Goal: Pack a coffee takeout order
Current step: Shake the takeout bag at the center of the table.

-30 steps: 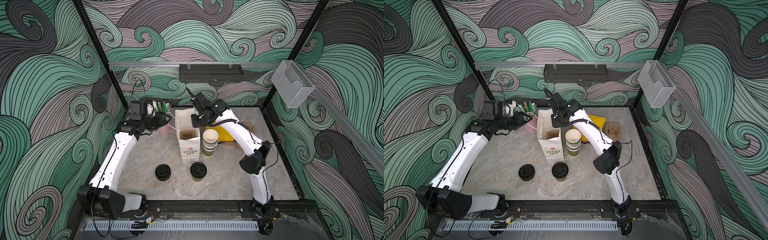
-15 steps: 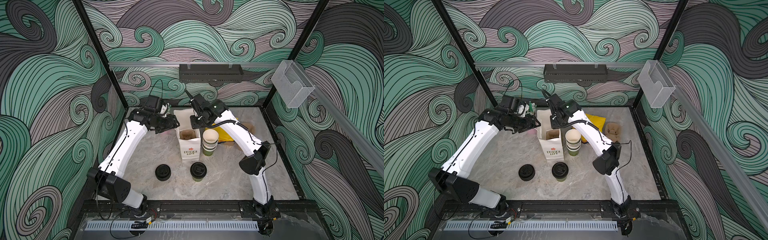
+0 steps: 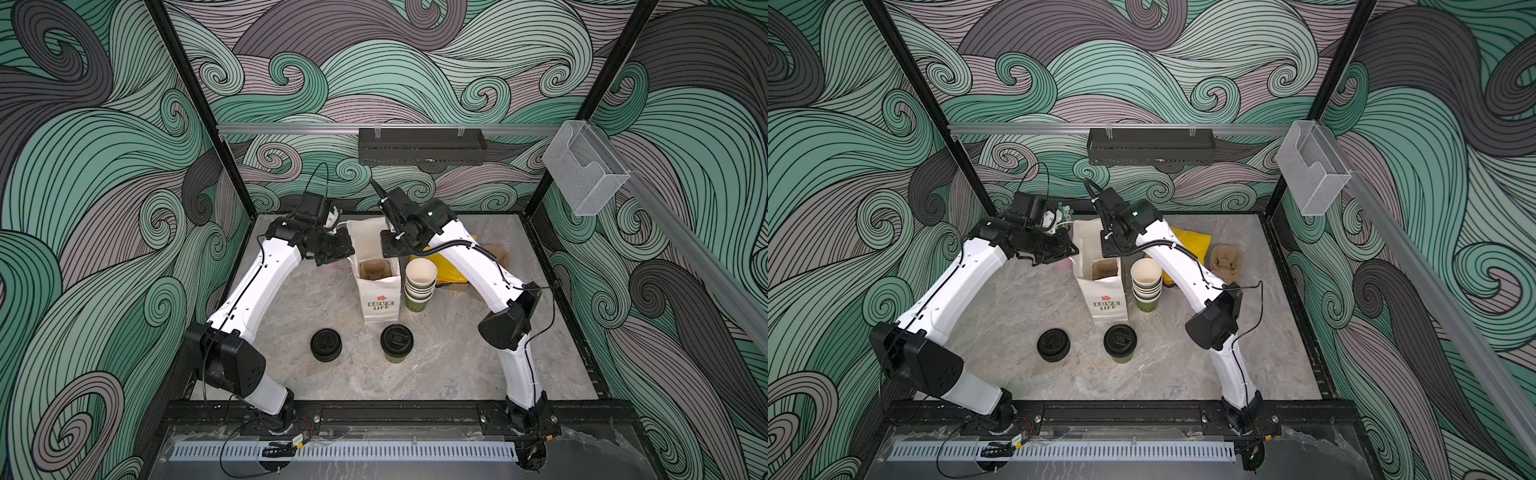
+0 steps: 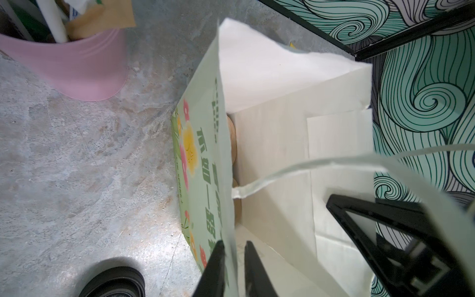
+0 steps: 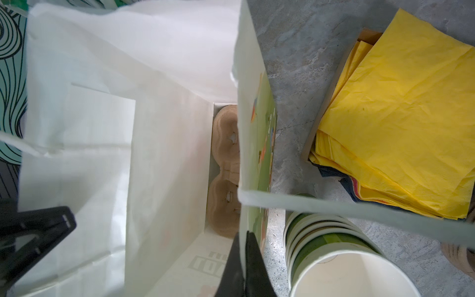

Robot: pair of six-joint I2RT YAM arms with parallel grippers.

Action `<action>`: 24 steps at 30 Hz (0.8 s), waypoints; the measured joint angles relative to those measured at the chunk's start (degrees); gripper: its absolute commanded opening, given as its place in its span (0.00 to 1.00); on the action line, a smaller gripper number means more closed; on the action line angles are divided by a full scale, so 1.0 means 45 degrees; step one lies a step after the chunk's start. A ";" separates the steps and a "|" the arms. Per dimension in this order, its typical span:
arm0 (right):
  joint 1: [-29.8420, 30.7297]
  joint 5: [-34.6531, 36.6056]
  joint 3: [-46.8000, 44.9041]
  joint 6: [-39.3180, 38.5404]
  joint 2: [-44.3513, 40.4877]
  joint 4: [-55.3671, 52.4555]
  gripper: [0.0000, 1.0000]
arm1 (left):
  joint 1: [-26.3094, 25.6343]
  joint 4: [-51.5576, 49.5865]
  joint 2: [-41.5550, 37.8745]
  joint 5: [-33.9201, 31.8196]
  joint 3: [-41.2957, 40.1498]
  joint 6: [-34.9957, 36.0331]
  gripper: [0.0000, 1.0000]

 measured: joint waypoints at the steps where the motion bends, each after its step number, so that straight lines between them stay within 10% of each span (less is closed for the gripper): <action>1: 0.0000 0.0000 -0.0019 0.0005 0.0000 0.0005 0.00 | 0.0000 0.0078 0.0024 0.0000 -0.0005 -0.0039 0.09; 16: 0.0024 -0.0199 -0.0792 -0.0350 -0.0325 0.1035 0.00 | -0.0034 0.1423 -0.0525 -0.0821 -0.0801 -0.0257 0.00; 24: 0.0695 0.1054 -0.5469 -0.0466 -0.3177 0.4371 0.00 | -0.0141 0.3857 -0.2618 -0.1117 -0.3007 0.0753 0.00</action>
